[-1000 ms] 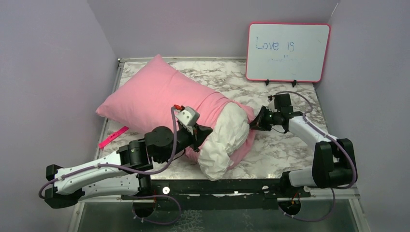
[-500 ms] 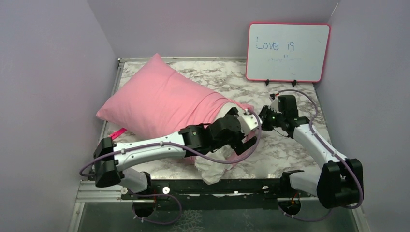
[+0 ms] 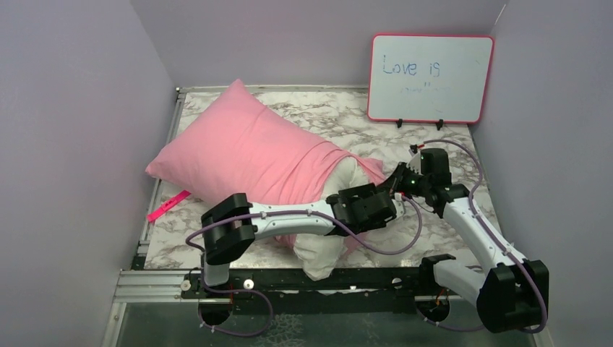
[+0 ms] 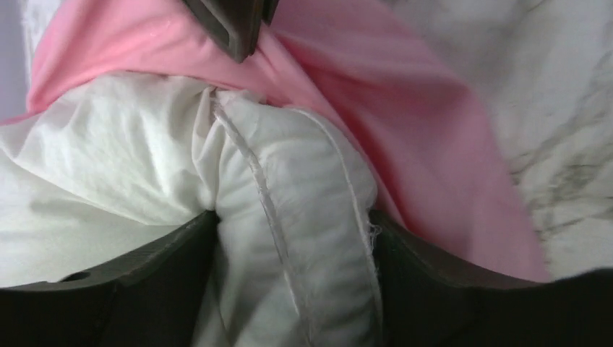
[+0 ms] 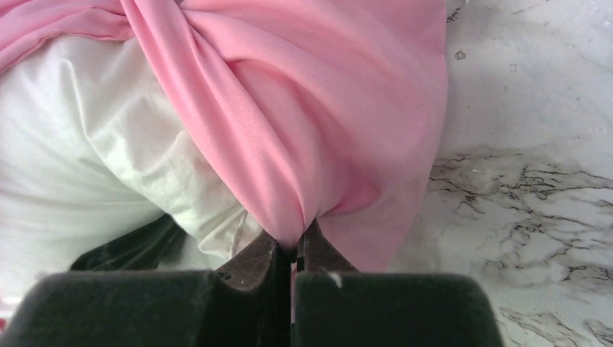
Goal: Remove the pillowcase from the pillow
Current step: Remove the pillow from the pillowcase.
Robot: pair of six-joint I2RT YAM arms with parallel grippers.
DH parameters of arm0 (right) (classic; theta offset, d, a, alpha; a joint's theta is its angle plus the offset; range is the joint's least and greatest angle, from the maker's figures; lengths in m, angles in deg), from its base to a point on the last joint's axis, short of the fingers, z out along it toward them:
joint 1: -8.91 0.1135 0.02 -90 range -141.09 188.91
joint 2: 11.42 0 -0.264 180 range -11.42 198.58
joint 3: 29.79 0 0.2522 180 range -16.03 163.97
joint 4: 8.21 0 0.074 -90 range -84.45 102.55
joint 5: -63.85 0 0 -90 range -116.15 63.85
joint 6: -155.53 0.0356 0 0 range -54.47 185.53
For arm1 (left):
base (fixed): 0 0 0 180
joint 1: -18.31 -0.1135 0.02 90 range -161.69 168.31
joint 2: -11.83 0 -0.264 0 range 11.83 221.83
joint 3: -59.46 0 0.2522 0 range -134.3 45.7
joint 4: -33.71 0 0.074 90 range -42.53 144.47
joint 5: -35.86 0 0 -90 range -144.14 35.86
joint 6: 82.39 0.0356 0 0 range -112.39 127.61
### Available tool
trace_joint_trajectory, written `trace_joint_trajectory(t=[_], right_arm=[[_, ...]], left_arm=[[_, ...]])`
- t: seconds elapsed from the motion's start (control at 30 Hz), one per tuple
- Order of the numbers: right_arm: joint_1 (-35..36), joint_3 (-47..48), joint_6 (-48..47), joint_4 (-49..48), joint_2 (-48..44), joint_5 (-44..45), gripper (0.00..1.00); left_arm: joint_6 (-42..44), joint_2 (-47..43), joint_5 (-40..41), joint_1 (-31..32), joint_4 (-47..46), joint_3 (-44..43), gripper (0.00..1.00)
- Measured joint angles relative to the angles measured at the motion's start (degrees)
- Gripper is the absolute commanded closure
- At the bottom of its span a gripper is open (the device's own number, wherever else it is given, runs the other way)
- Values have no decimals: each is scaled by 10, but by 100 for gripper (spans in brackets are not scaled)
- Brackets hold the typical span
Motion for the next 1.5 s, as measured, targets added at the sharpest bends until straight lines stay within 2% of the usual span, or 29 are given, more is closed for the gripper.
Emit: trace_joint_trajectory(t=[0.13,0.37,0.53,0.6,0.73,0.83,0.93,1.07,1.3,1.37,1.47,1.5], right_arm=[[1,-2,1,12,-21,19,97],[4,0,2,23,-28,42,94],[9,8,-2,27,-28,41,50],[8,16,-8,34,-28,42,37],[8,50,-23,56,-20,41,22],[6,79,-33,64,-8,37,18],[-12,85,-34,47,-6,-28,14],[-29,84,0,-31,5,-133,8],[-30,82,43,-91,76,-181,7],[-31,80,48,-91,103,-180,11],[-31,64,51,-92,123,-179,42],[-31,58,54,-93,125,-180,55]], left_arm=[[-12,14,62,0,5,5,100],[-44,-65,78,0,-34,73,100],[-63,-143,55,-2,-59,122,100],[-70,-181,40,-5,-60,139,100],[-78,-243,14,-10,-63,168,100],[-83,-267,8,-12,-63,181,100],[-90,-292,0,-13,-62,200,100],[-100,-323,-17,-12,-51,227,100],[-115,-370,-37,-12,-55,259,100],[-117,-380,-38,-12,-56,263,100],[-119,-389,-38,-12,-56,264,100],[-119,-392,-39,-12,-56,265,100]])
